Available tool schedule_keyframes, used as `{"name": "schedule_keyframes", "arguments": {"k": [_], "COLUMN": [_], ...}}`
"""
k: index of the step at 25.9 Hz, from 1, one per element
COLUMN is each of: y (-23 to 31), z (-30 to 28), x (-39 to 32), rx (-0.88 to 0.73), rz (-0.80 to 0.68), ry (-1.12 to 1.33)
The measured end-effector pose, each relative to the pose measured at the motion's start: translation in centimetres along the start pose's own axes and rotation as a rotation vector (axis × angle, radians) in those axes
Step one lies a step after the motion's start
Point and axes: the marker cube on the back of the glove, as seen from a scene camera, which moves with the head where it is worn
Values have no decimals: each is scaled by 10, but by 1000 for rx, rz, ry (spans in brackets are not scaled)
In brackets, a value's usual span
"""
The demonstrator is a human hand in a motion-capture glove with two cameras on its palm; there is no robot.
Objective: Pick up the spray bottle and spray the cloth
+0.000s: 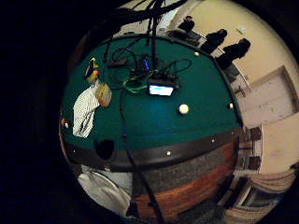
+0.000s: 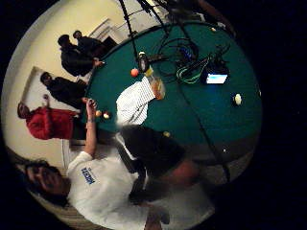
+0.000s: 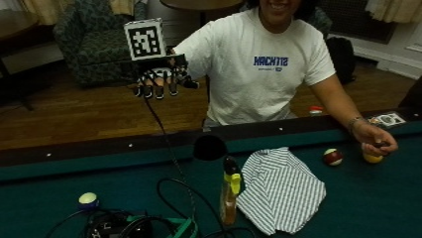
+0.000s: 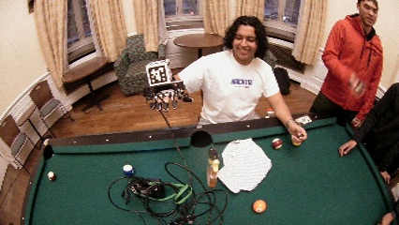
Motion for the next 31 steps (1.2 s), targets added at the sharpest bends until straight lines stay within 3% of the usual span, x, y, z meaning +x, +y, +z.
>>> {"name": "schedule_keyframes", "arguments": {"k": [6,10,19,31], "y": [-10,-5,1,-9], "z": [6,21,84,182], "x": [0,-2,3,1], "rx": [48,-13,-133,-180], "rz": [-68,-19,-80,-1], "ry": [0,2,-47,-626]}}
